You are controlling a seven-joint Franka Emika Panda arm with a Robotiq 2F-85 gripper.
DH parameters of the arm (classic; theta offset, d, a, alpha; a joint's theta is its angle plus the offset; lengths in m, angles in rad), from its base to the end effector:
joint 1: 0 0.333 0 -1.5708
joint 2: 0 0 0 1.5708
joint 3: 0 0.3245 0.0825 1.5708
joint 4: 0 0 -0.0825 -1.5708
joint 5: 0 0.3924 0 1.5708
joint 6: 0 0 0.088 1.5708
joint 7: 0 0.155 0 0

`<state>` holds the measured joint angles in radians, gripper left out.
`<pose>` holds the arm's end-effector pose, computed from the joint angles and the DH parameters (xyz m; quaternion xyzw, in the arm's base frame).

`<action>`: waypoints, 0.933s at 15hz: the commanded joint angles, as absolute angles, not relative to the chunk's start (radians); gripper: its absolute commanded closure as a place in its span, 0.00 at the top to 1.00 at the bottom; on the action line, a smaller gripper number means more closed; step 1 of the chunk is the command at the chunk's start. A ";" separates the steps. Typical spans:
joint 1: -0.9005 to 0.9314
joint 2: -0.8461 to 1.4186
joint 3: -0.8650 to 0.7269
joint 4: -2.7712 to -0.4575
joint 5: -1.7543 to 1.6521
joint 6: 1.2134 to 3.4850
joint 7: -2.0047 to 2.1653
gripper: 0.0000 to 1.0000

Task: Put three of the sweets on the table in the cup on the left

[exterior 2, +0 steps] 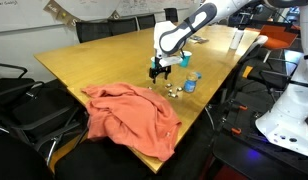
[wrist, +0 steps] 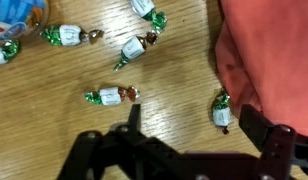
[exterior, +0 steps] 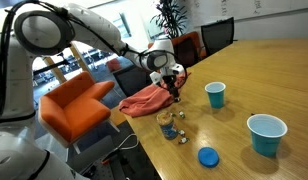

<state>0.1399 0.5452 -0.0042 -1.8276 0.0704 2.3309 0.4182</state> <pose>0.6460 0.0919 0.1845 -0.9858 0.1649 0.0267 0.0173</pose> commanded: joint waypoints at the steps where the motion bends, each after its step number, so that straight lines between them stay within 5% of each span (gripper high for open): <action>1: 0.158 0.591 -0.018 -1.825 0.043 2.428 0.416 1.00; 10: 0.199 0.663 -0.044 -1.819 0.033 2.614 0.426 1.00; 11: 0.201 0.665 -0.046 -1.819 0.033 2.622 0.426 0.95; 12: 0.203 0.667 -0.047 -1.819 0.034 2.629 0.426 0.74; 14: 0.208 0.669 -0.051 -1.819 0.033 2.642 0.428 0.69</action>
